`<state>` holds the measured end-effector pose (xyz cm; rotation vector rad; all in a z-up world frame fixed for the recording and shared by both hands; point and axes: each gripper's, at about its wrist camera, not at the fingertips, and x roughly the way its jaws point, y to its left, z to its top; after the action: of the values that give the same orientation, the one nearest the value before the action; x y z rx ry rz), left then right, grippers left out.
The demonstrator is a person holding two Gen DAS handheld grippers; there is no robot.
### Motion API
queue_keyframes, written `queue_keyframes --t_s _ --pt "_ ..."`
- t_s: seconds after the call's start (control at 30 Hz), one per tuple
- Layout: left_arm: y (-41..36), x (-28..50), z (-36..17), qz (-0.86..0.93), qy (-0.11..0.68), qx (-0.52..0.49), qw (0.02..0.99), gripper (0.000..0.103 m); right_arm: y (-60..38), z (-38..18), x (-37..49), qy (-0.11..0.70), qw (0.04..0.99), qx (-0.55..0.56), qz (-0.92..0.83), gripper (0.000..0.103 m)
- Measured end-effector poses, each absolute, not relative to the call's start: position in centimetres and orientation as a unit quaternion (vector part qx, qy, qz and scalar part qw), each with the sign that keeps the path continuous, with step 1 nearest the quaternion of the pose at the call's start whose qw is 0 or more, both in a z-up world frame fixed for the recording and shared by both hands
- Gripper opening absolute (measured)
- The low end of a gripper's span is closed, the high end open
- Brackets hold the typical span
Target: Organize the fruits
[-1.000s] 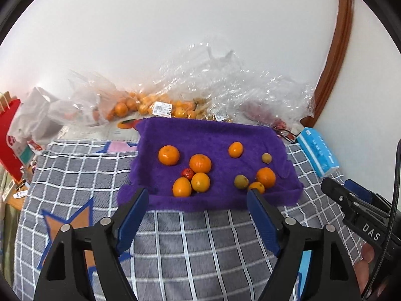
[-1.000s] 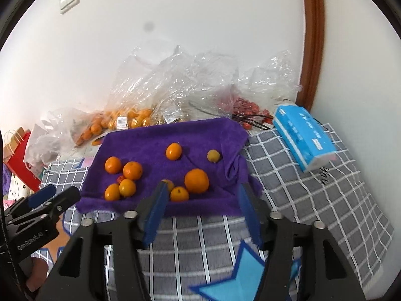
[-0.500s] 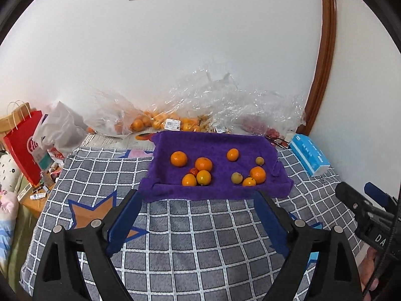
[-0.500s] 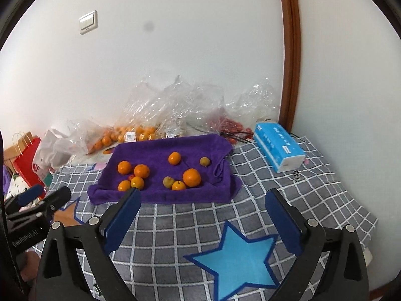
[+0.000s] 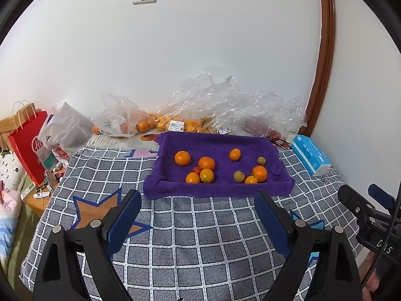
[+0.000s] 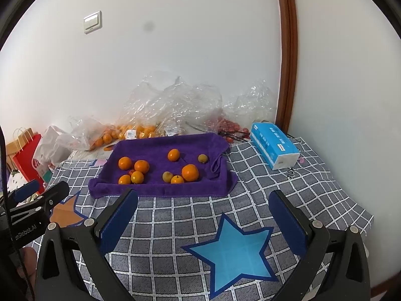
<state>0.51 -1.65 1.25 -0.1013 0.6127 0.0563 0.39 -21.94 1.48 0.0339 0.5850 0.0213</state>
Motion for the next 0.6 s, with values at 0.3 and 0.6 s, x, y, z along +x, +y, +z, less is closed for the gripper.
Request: queue_keyframes --t_s 0.3,0.6 --pt "-1.66 0.32 1.38 0.027 0.3 -0.048 0.952 0.091 -21.72 1.49 0.24 0.289 0.957 0.015 0.01 0.103" --pt "-1.35 0.18 1.5 0.029 0.3 -0.051 0.952 0.092 -21.89 1.54 0.07 0.287 0.958 0.022 0.007 0.103"
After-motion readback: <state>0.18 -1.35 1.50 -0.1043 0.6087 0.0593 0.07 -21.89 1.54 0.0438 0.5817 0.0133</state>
